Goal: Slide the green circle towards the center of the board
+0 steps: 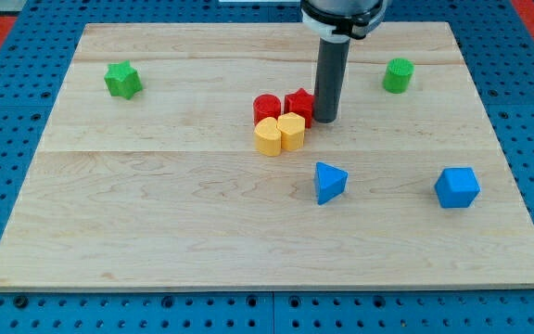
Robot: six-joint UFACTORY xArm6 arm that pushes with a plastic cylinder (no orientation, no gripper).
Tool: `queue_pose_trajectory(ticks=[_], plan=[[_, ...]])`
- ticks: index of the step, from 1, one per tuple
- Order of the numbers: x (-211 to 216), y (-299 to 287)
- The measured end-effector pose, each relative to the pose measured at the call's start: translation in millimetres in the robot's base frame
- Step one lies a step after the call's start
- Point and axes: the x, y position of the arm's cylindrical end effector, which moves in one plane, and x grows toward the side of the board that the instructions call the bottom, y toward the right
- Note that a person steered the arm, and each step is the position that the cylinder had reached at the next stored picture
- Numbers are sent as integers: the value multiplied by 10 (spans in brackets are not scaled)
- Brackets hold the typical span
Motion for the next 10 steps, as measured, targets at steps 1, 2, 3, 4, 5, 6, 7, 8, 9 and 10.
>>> queue_pose_trajectory(ticks=[1,2,3,4,5,6,7,8,9,10], plan=[[-6,239],[-22,729],[-340,1056],[-707,1399],[-1005,1429],[-1180,1424],[-1376,1524],[-1735,1405],[-1596,1051],[-1152,1026]])
